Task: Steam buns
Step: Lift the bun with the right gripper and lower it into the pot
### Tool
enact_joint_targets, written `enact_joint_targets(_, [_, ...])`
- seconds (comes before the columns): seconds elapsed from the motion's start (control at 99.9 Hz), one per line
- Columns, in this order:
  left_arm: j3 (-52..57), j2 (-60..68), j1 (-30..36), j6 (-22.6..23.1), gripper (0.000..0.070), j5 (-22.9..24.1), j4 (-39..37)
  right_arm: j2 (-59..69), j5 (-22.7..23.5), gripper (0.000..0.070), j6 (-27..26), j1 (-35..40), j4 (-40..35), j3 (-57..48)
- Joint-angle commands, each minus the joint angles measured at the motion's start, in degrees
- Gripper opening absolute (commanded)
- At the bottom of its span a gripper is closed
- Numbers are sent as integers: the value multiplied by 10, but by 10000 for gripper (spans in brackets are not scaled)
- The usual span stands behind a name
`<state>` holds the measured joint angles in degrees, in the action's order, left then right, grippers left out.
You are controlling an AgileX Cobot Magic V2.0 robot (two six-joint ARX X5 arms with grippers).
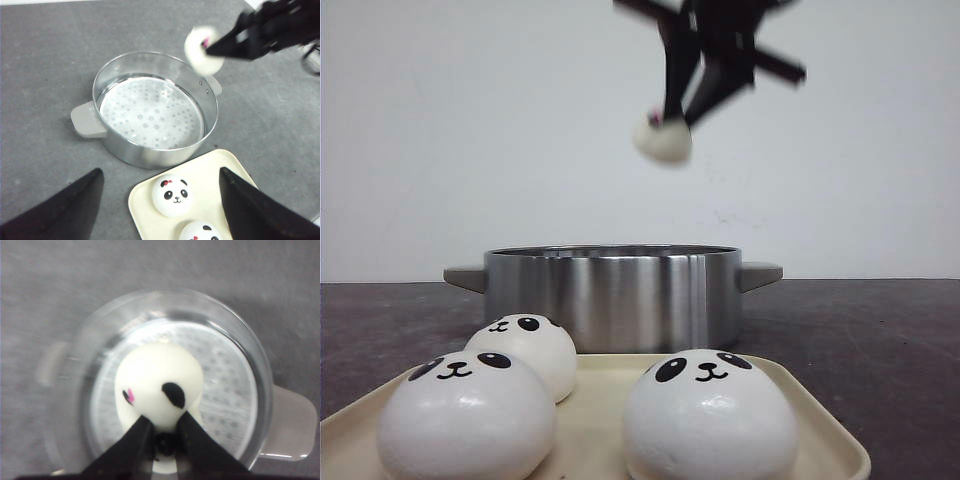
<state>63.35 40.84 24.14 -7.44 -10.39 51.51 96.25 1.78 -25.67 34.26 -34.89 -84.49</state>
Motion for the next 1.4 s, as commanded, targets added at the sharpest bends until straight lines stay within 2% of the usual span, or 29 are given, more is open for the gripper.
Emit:
enact_joint_targets(0.0, [5, 4, 3, 8, 439, 2, -6, 29, 4, 0, 7, 0, 7, -7])
enact_joint_targets(0.17, [5, 11, 3, 8, 439, 3, -4, 90, 33, 0, 6, -15, 27, -8])
enact_joint_targets(0.44, [5, 15, 3, 8, 439, 3, -1, 174, 31, 0, 7, -19, 31, -62])
enact_joint_targets(0.631, [5, 15, 3, 7, 439, 3, 3, 212, 7, 0, 9, -19, 31, -106])
enact_joint_targets(0.891, [5, 15, 3, 8, 439, 3, 17, 232, -34, 0, 8, -23, 9, -108])
enact_joint_targets(1.191, [5, 15, 3, 9, 439, 3, 16, 237, -34, 3, 8, -35, -13, -108])
enact_joint_targets(1.251, [5, 15, 3, 9, 439, 3, 16, 237, -34, 50, 8, -35, -14, -108])
enact_joint_targets(1.361, [5, 15, 3, 9, 439, 3, 17, 237, -33, 274, 8, -35, -14, -108])
enact_joint_targets(1.391, [5, 15, 3, 9, 439, 3, 17, 237, -33, 316, 8, -35, -14, -108])
